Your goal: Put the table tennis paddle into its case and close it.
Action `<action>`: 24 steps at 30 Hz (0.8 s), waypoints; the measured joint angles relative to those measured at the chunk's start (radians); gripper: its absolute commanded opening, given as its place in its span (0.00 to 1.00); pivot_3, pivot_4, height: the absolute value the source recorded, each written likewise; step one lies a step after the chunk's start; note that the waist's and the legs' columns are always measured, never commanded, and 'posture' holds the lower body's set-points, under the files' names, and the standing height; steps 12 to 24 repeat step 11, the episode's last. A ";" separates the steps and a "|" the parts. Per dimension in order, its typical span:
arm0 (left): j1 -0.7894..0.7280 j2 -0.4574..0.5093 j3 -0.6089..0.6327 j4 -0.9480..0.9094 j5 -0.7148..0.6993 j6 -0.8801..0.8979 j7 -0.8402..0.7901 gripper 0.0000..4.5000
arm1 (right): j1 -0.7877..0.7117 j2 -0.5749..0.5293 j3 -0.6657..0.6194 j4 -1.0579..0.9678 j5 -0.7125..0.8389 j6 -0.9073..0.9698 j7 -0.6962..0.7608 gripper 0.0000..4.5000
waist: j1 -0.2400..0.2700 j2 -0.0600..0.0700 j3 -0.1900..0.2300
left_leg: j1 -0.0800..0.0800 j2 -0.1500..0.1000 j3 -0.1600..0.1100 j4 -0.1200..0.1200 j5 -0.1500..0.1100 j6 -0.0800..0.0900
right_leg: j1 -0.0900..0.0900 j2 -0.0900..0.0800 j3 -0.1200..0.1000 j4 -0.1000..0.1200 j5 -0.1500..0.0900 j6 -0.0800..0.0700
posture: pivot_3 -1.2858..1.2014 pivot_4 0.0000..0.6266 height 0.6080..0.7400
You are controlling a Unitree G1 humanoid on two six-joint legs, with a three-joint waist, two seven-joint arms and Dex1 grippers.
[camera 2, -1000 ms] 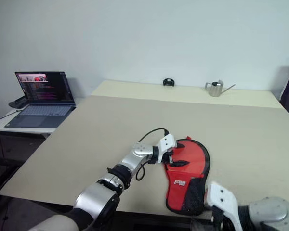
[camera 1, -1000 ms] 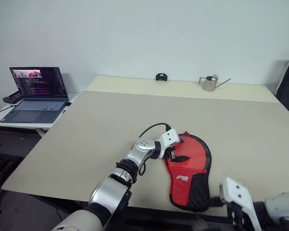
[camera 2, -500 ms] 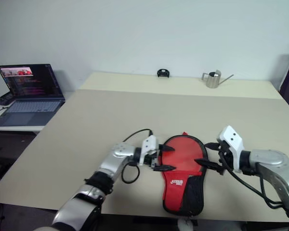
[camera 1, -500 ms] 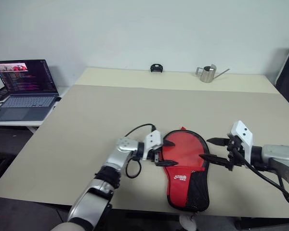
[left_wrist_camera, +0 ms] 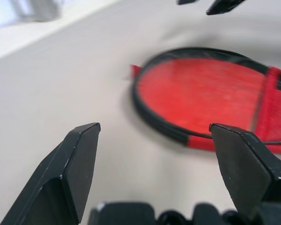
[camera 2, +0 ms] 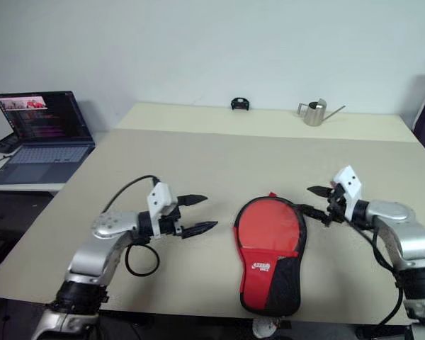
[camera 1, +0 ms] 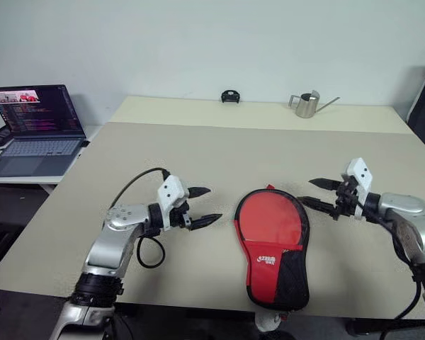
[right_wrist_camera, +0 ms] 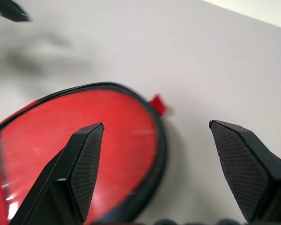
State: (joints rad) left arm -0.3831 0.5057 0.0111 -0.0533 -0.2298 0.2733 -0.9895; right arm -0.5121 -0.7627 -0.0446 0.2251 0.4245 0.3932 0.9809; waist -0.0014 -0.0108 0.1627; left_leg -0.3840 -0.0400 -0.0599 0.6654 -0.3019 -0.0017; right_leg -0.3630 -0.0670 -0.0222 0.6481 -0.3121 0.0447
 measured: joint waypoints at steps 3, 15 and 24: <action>0.019 0.009 0.017 -0.042 -0.008 0.021 0.042 0.91 | -0.073 0.001 -0.002 0.115 -0.032 -0.046 0.013 0.87 | 0.000 0.000 0.000 | 0.000 0.000 0.001 0.000 0.000 0.000 | 0.000 0.000 0.000 0.000 0.000 0.000 | 0.52 0.24 1.00; 0.043 0.005 0.032 -0.051 -0.004 0.011 0.152 0.91 | -0.199 -0.001 0.000 0.316 -0.113 -0.116 0.052 0.87 | 0.000 0.001 0.000 | 0.000 0.000 0.003 0.000 0.000 0.000 | -0.001 0.000 0.001 0.000 0.000 0.000 | 0.52 0.24 1.00; 0.043 0.005 0.032 -0.051 -0.004 0.011 0.152 0.91 | -0.199 -0.001 0.000 0.316 -0.113 -0.116 0.052 0.87 | 0.000 0.001 0.000 | 0.000 0.000 0.003 0.000 0.000 0.000 | -0.001 0.000 0.001 0.000 0.000 0.000 | 0.52 0.24 1.00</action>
